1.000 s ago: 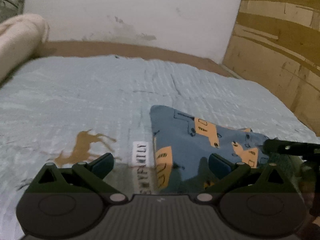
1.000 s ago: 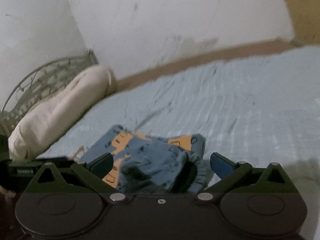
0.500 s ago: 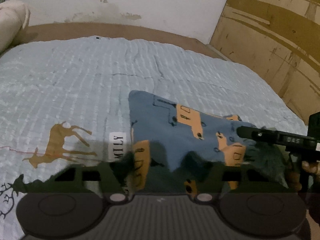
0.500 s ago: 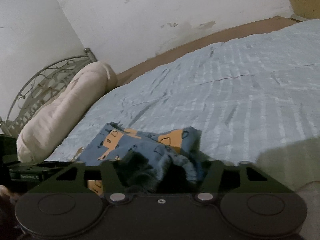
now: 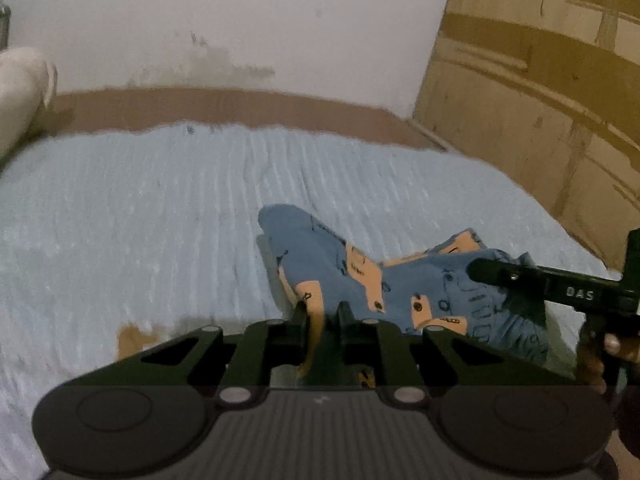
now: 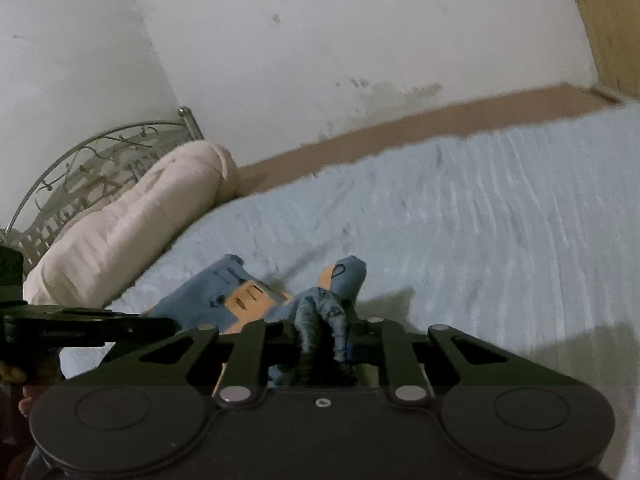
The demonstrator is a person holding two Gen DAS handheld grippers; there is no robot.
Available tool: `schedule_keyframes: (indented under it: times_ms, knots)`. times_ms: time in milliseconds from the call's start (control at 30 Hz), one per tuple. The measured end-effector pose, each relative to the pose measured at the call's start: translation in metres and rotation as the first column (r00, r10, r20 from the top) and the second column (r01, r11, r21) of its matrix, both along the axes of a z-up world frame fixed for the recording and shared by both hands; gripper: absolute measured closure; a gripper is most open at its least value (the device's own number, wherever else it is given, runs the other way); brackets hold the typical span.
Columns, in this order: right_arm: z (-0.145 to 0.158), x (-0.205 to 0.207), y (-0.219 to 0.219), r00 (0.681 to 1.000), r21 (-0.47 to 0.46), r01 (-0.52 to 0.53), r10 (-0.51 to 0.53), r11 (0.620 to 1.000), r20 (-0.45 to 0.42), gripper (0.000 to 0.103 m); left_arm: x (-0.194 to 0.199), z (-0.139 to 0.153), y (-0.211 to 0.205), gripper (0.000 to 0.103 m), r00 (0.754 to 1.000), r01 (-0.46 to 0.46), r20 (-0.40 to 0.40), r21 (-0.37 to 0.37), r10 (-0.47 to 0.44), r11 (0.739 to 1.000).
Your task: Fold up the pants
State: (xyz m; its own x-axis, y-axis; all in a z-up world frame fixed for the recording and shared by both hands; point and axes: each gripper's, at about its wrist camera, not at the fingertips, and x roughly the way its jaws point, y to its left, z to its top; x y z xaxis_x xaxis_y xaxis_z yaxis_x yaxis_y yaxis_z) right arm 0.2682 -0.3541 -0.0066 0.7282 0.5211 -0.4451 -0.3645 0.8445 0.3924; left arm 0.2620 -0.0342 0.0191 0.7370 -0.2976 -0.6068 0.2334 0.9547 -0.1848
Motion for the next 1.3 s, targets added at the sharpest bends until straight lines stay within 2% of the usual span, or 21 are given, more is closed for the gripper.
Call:
schedule_keyframes:
  times_ms: [200,333,633,800,900,967,1033,1100,1233,1300]
  knots:
    - [0.032,0.031,0.015,0.995,-0.016,0.020,-0.018,1.000,0.099,0.085,0.029,0.020,0.012,0.088,0.992,-0.093,0.079,-0.053,0.097,0.994]
    - [0.039,0.059,0.025,0.992,-0.011,0.043,-0.042,0.999,0.118,0.085,0.055,0.017,0.020,0.088,0.985,-0.150,0.079,-0.050,0.154,0.987]
    - [0.011,0.104,0.049,0.998,-0.073,0.056,-0.054,0.996,0.028,0.085,0.098,-0.011,0.020,0.087,0.982,-0.189,-0.013,0.007,0.189,0.982]
    - [-0.002,0.112,0.051,0.997,-0.076,0.071,-0.071,0.995,-0.003,0.084,0.097,-0.015,0.021,0.086,0.979,-0.199,-0.033,0.003,0.199,0.980]
    - [-0.003,0.113,0.052,0.997,-0.082,0.073,-0.074,0.994,-0.008,0.082,0.097,-0.014,0.023,0.082,0.975,-0.219,-0.030,0.010,0.219,0.976]
    - [-0.003,0.113,0.055,0.997,-0.098,0.079,-0.080,0.992,-0.008,0.078,0.095,-0.013,0.022,0.062,0.974,-0.227,-0.020,0.012,0.227,0.974]
    - [-0.001,0.112,0.056,0.995,-0.110,0.095,-0.096,0.989,0.002,0.072,0.091,-0.012,0.022,0.053,0.974,-0.227,-0.015,0.012,0.227,0.974]
    - [0.000,0.110,0.055,0.995,-0.115,0.103,-0.103,0.988,0.011,0.063,0.087,-0.009,0.021,0.050,0.974,-0.228,-0.008,0.023,0.228,0.973]
    - [0.007,0.093,0.055,0.991,-0.139,0.132,-0.126,0.982,0.050,0.049,0.067,0.004,0.020,0.033,0.971,-0.236,0.033,0.020,0.235,0.972]
    - [0.015,0.078,0.054,0.988,-0.144,0.143,-0.132,0.979,0.086,0.030,0.053,0.014,0.018,0.024,0.970,-0.236,0.063,0.021,0.235,0.971]
